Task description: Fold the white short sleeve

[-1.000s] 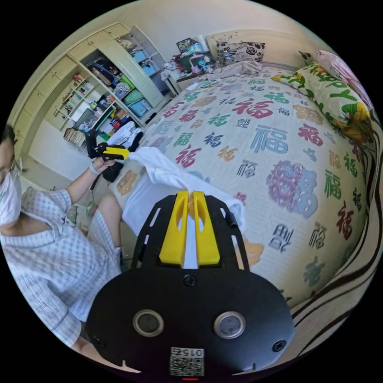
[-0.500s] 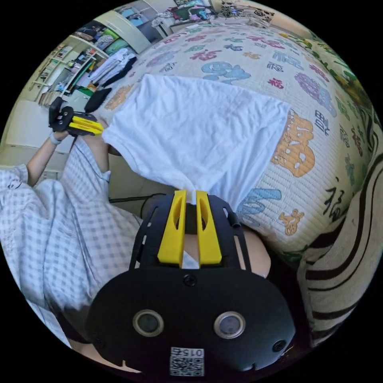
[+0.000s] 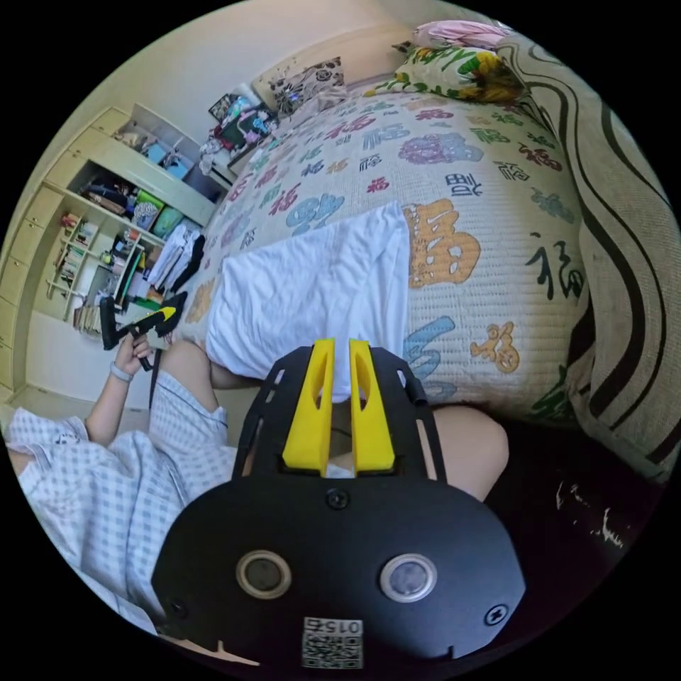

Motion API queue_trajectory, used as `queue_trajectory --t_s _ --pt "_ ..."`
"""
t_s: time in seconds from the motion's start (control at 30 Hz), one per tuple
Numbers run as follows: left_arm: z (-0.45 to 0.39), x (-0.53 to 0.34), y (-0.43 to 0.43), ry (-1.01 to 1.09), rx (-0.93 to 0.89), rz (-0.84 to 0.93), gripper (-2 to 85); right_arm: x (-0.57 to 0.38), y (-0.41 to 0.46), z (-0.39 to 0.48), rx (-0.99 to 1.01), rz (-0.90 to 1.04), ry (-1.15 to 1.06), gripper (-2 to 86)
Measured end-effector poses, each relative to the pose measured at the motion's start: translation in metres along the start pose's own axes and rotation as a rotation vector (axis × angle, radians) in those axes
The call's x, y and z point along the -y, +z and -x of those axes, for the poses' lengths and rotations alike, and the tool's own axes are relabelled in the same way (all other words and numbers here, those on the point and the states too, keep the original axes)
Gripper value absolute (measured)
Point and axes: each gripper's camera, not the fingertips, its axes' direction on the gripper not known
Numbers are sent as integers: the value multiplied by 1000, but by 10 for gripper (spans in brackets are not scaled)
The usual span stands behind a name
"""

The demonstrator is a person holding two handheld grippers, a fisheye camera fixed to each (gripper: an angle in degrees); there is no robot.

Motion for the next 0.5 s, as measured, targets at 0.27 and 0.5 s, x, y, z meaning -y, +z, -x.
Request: queue_trajectory --t_s 0.27,0.5 --pt "79 63 7 -231 -18 -51 81 83 -4 -51 71 -17 102 87" --pt "148 90 54 -400 -71 67 72 138 24 -95 82 66 193 88"
